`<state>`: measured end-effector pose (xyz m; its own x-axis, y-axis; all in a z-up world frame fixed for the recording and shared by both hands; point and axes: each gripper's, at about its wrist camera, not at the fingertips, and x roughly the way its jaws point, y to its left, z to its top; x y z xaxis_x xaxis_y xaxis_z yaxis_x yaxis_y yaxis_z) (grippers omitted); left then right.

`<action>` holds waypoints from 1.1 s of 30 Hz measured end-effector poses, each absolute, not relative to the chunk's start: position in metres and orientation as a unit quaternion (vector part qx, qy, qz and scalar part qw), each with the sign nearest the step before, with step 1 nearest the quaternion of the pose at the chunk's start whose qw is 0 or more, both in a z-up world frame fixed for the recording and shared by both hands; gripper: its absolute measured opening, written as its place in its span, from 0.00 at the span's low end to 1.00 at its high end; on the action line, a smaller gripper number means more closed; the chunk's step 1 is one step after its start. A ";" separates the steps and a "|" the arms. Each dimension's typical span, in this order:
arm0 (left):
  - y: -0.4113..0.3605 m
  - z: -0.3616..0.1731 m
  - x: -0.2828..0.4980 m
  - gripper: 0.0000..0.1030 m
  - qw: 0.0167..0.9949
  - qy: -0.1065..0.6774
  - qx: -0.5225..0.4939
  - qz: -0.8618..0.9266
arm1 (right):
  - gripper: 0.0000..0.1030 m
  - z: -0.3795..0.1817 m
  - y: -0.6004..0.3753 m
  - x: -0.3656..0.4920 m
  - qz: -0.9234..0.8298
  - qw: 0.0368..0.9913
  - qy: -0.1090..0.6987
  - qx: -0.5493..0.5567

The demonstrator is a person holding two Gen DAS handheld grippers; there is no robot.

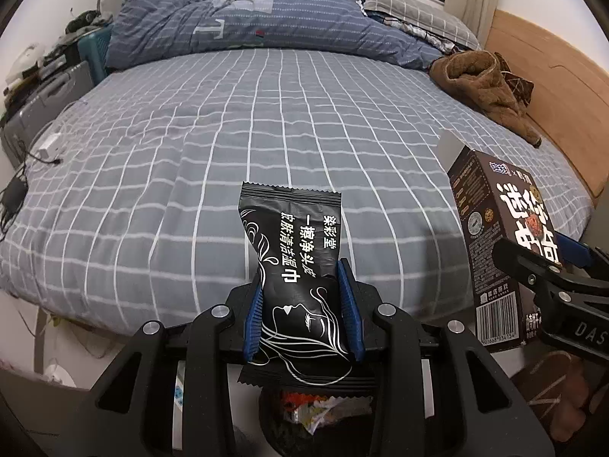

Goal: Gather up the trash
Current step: 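Lift and carry the cookie box and black packet with both tools over the bin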

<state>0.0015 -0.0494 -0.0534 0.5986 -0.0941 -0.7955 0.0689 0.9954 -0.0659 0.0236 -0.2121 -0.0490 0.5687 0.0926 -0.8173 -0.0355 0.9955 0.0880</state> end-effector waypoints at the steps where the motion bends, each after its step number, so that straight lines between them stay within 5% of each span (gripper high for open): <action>1: -0.049 -0.053 -0.004 0.34 0.893 0.447 -0.014 -0.046 | 0.91 -0.050 -0.212 0.017 0.037 0.884 0.464 0.031; 33: -0.004 -0.110 -0.112 0.34 0.858 0.512 -0.029 -0.017 | 0.91 -0.122 -0.173 -0.099 0.070 0.835 0.546 -0.012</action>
<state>-0.1123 -0.0042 -0.1100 0.4743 -0.0583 -0.8784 -0.0002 0.9978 -0.0663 -0.0989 -0.1728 -0.1222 0.3931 0.1037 -0.9136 -0.1299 0.9899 0.0565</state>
